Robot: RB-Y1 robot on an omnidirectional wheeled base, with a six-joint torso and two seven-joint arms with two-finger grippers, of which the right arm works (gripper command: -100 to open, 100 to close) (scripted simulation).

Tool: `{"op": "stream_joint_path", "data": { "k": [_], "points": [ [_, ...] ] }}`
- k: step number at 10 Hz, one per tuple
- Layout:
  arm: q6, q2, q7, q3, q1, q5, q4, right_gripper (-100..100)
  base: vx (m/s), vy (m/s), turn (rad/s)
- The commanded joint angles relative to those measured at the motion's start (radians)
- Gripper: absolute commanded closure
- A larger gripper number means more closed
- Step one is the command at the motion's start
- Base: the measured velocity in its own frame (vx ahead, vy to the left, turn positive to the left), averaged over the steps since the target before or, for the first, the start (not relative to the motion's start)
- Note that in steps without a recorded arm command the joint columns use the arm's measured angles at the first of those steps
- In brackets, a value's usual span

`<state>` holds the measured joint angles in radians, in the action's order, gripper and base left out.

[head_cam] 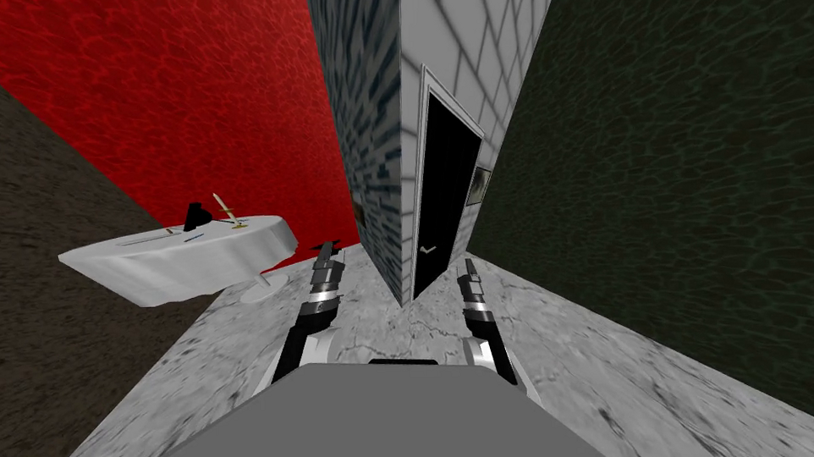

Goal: Pull the door open

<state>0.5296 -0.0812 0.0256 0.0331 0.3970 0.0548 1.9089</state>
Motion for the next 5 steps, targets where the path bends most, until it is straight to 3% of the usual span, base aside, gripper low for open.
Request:
{"op": "stream_joint_path", "data": {
  "k": [1,4,5],
  "points": [
    [0.009,-0.003,-0.003,0.001,-0.011,0.002,-0.033,-100,0.037,-0.067,0.054],
    [0.037,-0.020,-0.018,0.008,-0.056,0.015,-0.137,-100,0.035,-0.085,0.181],
    [0.037,-0.020,-0.018,0.008,-0.056,0.015,-0.146,-100,0.028,-0.081,0.069]
  ]
}}
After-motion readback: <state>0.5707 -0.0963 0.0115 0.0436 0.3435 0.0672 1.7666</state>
